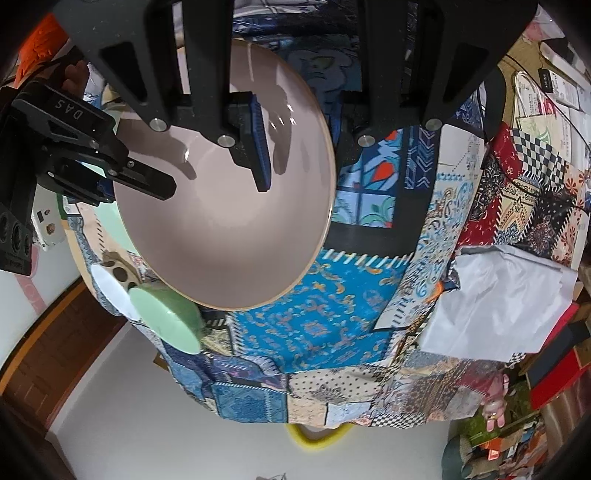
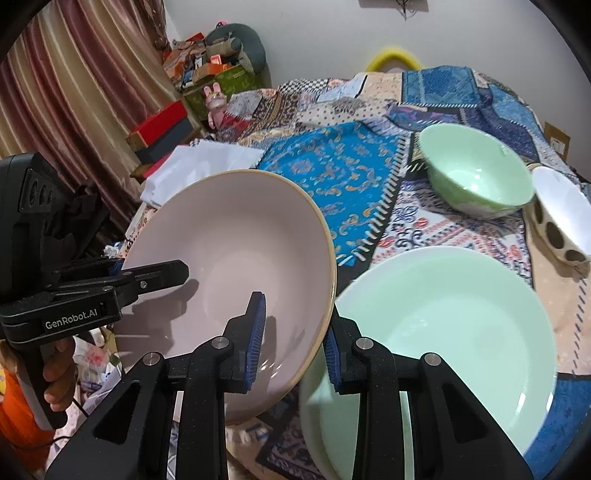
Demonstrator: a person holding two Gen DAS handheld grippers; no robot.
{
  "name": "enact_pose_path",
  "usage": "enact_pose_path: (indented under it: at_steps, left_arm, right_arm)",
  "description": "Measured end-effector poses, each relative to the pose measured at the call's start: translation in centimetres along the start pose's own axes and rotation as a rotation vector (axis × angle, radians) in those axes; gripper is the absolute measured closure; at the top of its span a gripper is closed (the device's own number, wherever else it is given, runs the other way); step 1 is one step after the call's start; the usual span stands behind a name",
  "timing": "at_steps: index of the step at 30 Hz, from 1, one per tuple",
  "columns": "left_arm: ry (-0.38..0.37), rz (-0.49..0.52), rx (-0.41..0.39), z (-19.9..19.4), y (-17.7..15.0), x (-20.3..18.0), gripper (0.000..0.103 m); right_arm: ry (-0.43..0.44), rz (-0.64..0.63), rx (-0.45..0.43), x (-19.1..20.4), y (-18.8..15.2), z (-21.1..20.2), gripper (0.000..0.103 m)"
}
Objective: Organize plates and bowls
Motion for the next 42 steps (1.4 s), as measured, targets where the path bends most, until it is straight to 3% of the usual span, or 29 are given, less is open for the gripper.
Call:
enact_pose_path:
  at_steps: [13, 29, 42]
  left_arm:
    - [0.022, -0.047, 0.037, 2.3, 0.2, 3.6, 0.075]
    - [0.037, -0.044, 0.042, 3.2, 0.2, 4.0, 0.075]
    - [0.09, -0.022, -0.024, -0.2, 0.3, 2.4, 0.073]
  right_arm:
    - [0.01, -0.016, 0.071, 1.3, 0.4, 3.2, 0.076]
    - [0.008, -0.027, 0.094, 1.5, 0.8, 4.2, 0.074]
    - [0.016, 0.015, 0.006, -0.5, 0.7, 0.9, 0.072]
Point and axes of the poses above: each gripper's, at about its wrist camera, not at the fingertips, and z roughly the way its jaws point, x to its left, y to its top, the point moved 1 cm from there along z, roughly the way its jaws point, and after that the axes turned 12 degrees about -y, right-handed, at the moved point
